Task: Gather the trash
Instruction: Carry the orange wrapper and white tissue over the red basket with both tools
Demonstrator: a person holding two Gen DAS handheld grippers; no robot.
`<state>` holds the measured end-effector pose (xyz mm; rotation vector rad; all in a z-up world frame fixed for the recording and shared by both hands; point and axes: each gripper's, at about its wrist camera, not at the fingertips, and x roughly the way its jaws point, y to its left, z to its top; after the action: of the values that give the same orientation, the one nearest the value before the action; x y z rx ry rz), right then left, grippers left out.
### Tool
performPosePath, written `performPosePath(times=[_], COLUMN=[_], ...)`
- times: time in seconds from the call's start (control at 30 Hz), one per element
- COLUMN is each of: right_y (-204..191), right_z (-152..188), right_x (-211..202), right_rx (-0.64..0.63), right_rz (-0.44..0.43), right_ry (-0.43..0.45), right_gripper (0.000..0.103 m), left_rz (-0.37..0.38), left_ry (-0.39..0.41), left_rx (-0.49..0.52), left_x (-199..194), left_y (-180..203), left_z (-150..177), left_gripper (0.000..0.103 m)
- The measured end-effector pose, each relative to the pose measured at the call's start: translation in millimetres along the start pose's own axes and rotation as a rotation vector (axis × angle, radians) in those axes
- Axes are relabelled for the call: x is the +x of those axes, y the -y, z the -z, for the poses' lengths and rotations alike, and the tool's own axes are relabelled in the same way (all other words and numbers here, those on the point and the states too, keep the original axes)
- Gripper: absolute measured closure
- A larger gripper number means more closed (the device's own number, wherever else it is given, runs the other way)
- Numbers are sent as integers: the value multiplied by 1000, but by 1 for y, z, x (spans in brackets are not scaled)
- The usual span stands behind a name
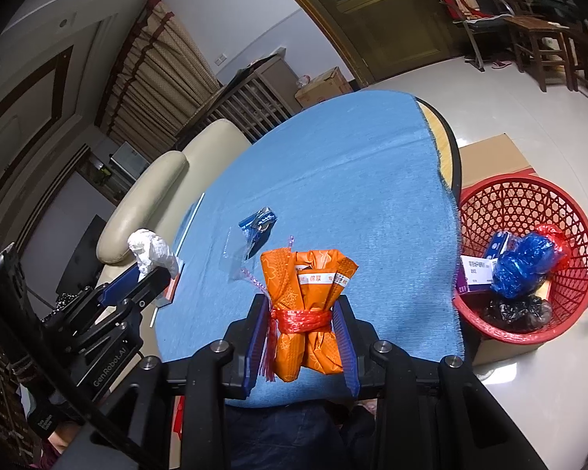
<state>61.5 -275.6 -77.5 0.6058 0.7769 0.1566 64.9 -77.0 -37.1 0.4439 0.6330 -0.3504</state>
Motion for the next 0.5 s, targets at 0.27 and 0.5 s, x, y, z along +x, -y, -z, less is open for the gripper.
performPosePath(times=[0.27, 0.5], right_y=[21, 43], right_z=[-2, -2], right_x=[-7, -14], right_rx=[57, 109], right_rz=[-3, 3], right_ry=[8, 19], right_gripper=[67, 67], left_rz=[10, 21], left_ry=[-6, -15], left_rx=[36, 77], left_x=[3, 6], left_y=[11, 29], left_z=[-2, -8], left_gripper=[70, 70])
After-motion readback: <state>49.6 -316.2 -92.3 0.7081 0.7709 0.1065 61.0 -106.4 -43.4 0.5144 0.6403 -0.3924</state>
